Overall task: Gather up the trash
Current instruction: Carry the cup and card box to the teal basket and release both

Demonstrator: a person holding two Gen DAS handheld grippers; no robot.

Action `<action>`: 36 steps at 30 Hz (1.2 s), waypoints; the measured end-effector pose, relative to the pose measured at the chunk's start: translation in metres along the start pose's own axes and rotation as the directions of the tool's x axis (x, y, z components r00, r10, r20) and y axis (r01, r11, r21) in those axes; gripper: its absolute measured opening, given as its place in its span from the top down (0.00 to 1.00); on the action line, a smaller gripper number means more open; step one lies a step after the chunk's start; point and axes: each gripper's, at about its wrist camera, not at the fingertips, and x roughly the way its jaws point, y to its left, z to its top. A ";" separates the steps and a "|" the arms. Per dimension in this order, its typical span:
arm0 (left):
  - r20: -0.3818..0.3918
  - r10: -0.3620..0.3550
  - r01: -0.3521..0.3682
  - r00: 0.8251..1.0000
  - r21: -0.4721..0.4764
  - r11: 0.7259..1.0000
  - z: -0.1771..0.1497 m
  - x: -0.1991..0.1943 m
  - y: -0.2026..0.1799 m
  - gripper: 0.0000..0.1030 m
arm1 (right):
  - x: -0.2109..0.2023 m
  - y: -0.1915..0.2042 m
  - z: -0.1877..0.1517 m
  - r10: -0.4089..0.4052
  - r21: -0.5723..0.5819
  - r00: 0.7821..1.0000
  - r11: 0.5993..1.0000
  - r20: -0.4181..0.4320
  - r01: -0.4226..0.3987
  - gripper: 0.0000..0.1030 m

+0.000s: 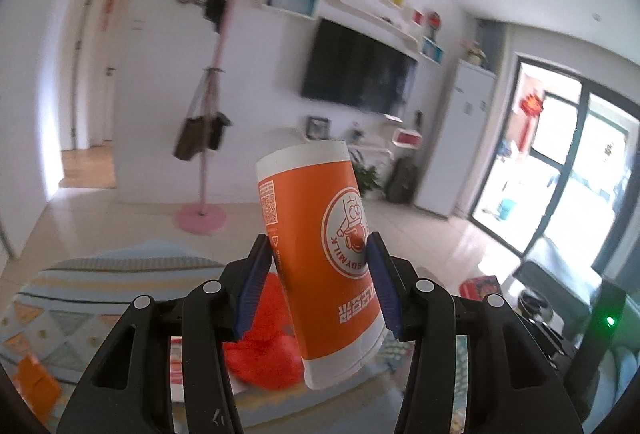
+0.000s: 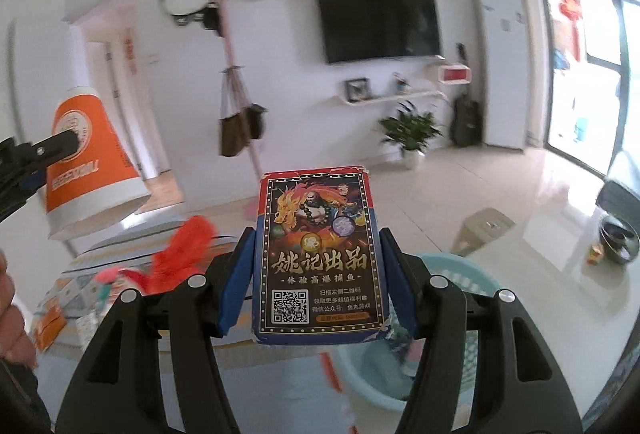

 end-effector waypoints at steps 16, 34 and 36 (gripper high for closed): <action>-0.343 -0.114 0.146 0.932 0.067 0.987 -0.092 0.151 -0.069 0.52 | 0.078 -0.101 -0.049 -0.212 0.150 0.933 0.953 -0.292 0.264 0.44; -0.385 -0.150 0.166 0.911 0.008 0.986 -0.102 0.152 -0.052 0.36 | 0.062 -0.110 -0.049 -0.215 0.139 0.931 0.954 -0.295 0.265 0.38; -0.369 -0.155 0.168 0.916 0.002 0.986 -0.097 0.144 -0.049 0.36 | 0.055 -0.103 -0.045 -0.211 0.132 0.938 0.958 -0.274 0.254 0.38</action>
